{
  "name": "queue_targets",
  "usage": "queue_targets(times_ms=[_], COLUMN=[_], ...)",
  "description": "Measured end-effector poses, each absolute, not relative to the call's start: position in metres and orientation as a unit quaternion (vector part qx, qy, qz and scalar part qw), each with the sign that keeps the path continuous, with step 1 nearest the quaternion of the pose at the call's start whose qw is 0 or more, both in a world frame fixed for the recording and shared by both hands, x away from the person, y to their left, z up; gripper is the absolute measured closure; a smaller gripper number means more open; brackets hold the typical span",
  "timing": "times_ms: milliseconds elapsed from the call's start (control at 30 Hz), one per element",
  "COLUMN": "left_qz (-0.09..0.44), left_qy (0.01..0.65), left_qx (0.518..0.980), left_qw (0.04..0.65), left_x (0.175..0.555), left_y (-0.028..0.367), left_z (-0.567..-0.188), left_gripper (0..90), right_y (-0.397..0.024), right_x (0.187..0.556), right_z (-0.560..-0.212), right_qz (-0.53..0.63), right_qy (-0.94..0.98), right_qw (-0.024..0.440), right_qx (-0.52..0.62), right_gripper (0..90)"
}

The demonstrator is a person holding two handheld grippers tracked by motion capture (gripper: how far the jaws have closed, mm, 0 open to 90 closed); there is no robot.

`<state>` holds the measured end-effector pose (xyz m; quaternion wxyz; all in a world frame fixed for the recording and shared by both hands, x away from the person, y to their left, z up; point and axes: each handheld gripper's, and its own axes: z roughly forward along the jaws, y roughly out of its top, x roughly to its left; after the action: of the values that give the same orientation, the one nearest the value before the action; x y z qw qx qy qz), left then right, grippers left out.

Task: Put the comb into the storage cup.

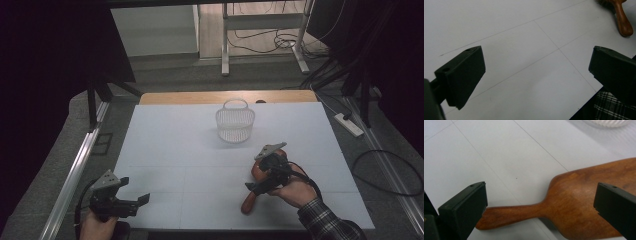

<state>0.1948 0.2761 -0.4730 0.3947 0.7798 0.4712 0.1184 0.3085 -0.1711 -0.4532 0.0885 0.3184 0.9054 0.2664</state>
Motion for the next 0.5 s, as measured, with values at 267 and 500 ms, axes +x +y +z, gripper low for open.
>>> queue_targets(times_ms=[267,500], left_qz=[0.119,0.118], left_qy=[0.47,0.469], left_qx=[0.781,0.782], left_qw=[0.393,0.394], left_x=[0.195,0.195], left_y=[0.276,0.275], left_z=[-0.473,-0.473], left_gripper=[1.6,1.6], right_y=[-0.159,-0.161], right_x=[0.31,0.313], right_z=[-0.456,-0.454], right_qz=[0.248,0.268], right_qy=[0.916,0.911], right_qw=[0.081,0.078], right_qx=[0.306,0.302], right_gripper=[1.1,27.3])
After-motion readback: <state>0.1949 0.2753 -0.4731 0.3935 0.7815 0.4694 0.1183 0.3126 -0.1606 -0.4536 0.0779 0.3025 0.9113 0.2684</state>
